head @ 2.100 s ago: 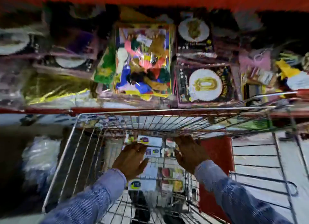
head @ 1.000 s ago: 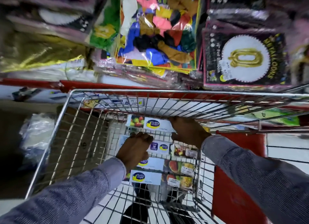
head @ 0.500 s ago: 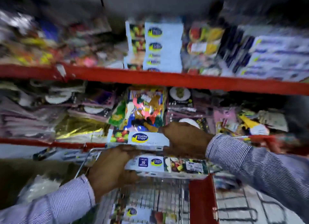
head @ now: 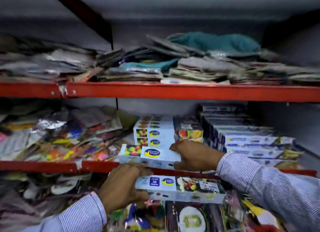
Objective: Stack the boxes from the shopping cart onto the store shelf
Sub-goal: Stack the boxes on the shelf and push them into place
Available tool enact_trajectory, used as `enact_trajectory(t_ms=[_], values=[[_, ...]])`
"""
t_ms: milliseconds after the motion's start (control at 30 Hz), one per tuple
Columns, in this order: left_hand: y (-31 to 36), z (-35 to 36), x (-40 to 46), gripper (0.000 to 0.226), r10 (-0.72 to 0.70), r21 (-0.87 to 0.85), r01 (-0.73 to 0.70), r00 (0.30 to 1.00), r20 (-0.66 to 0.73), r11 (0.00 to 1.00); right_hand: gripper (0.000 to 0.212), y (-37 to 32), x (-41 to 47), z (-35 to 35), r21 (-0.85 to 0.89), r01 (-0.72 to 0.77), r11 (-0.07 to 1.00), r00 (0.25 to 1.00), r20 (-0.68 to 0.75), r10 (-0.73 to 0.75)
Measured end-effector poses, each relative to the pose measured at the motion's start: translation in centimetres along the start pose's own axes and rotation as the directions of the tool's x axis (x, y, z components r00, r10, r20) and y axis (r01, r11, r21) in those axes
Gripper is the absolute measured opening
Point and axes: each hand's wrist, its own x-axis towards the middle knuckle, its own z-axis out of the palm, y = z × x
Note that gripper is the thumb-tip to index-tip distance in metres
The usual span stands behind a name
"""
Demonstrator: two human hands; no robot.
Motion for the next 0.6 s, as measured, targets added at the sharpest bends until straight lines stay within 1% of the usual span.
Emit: enact_trajectory(t_ms=[67,133,267,467,600], values=[[-0.4,-0.5,1.8,0.071,0.01,0.012,-0.011,1.0,0.026,1.0,0.055,1.2,1.4,-0.7,-0.002,-0.027,1.0,0.999,0.02,0.027],[-1.0,-0.7,3.3,0.07,0.007,-0.016,-0.007,1.0,0.028,1.0,0.049,2.3,3.1,-0.9,0.008,-0.058,0.998,0.998,0.039,0.057],[-1.9,0.0,5.1,0.07,-0.006,-0.029,0.007,1.0,0.03,1.0,0.043,4.3,6.2,0.5,0.028,-0.133,0.991,0.986,0.105,0.129],[-3.9,1.7,6.9,0.07,-0.024,-0.071,0.031,0.996,0.09,0.997,0.052,6.3,9.9,3.8,0.027,-0.185,0.982,0.972,0.15,0.179],[-4.9,2.5,7.2,0.072,-0.035,-0.065,0.042,0.993,0.108,0.997,0.052,6.6,10.9,5.0,0.035,-0.196,0.98,0.968,0.163,0.188]])
